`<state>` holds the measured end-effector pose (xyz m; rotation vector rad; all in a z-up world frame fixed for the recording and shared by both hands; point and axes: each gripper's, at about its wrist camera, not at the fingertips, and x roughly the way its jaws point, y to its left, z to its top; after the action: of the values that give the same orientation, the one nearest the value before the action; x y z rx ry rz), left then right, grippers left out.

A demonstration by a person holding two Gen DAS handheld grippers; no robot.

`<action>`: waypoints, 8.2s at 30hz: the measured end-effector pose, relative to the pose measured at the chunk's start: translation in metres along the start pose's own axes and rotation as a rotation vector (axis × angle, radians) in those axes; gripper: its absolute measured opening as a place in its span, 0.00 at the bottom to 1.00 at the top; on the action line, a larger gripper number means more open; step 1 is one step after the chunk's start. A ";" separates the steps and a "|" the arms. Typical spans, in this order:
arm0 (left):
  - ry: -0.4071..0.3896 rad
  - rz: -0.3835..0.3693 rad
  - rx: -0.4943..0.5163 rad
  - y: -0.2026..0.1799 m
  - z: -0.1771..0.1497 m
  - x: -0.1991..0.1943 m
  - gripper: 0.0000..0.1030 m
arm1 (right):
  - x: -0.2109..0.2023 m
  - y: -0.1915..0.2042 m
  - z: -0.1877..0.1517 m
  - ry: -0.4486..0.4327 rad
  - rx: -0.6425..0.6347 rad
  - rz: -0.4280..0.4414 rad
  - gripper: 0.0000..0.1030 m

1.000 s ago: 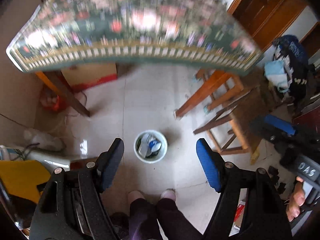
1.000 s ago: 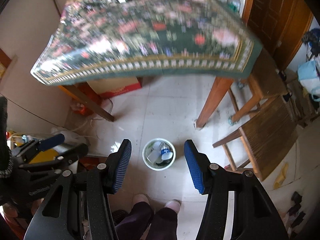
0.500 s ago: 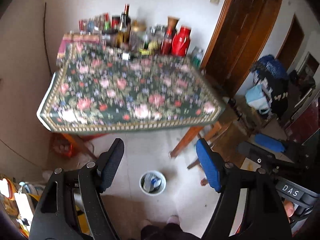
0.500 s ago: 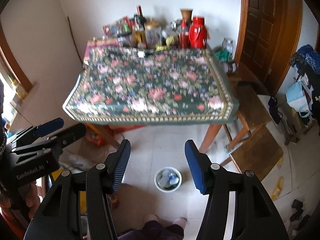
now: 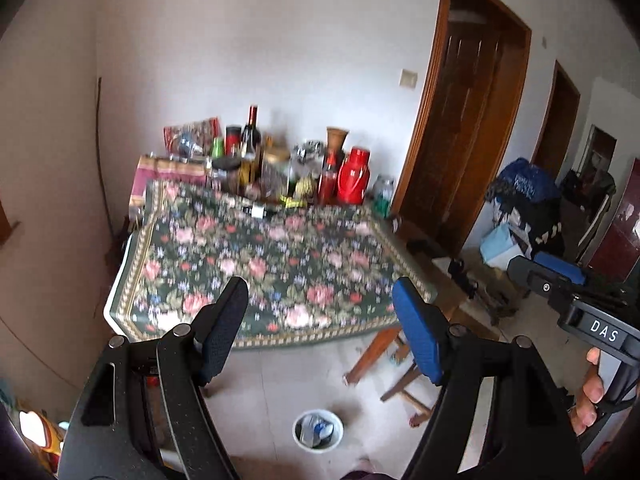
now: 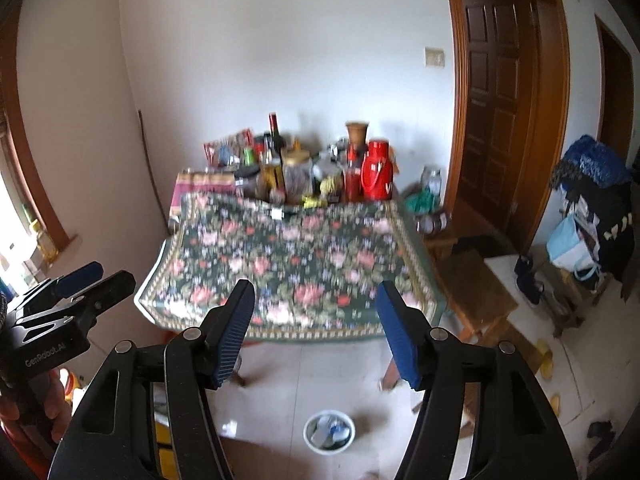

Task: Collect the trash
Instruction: 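Raise both tools back up toward the table, then grasp the green snack packet with the right tool while the left tool reaches the small bottle, then grasp the small clear bottle with white label with the left tool, then carry the snack packet and small bottle down toward the white bucket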

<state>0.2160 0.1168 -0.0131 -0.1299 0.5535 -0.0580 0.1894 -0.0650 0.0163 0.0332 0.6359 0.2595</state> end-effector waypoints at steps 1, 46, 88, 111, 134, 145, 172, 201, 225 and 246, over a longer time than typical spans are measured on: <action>-0.012 -0.001 0.002 0.000 0.003 0.000 0.73 | 0.000 0.000 0.004 -0.015 -0.004 -0.005 0.63; 0.315 0.166 -0.221 0.090 0.138 0.406 0.82 | 0.349 -0.087 0.166 0.226 0.007 0.123 0.73; 0.499 0.122 -0.090 0.179 0.086 0.628 0.60 | 0.634 -0.007 0.117 0.582 -0.037 0.112 0.10; 0.526 0.144 -0.300 0.181 0.081 0.563 0.61 | 0.491 -0.054 0.128 0.449 -0.022 0.170 0.09; 0.586 0.253 -0.270 0.160 0.068 0.599 0.27 | 0.425 -0.113 0.134 0.355 0.127 0.079 0.09; 0.470 0.199 -0.275 0.083 0.061 0.480 0.26 | 0.370 -0.127 0.130 0.311 0.048 0.176 0.09; 0.010 0.149 -0.080 -0.026 0.084 0.179 0.26 | 0.183 -0.068 0.087 0.135 -0.110 0.320 0.09; 0.192 0.002 -0.049 -0.024 -0.075 0.054 0.26 | 0.077 -0.022 -0.085 0.311 0.076 0.205 0.09; 0.568 0.123 -0.214 0.007 -0.302 0.282 0.26 | 0.299 -0.068 -0.304 0.755 0.022 0.234 0.09; 0.732 0.182 -0.342 0.064 -0.490 0.396 0.26 | 0.449 -0.060 -0.487 1.007 0.041 0.358 0.44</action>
<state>0.2955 0.0916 -0.6410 -0.3984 1.3028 0.1761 0.2627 -0.0346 -0.6443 0.0558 1.6425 0.6201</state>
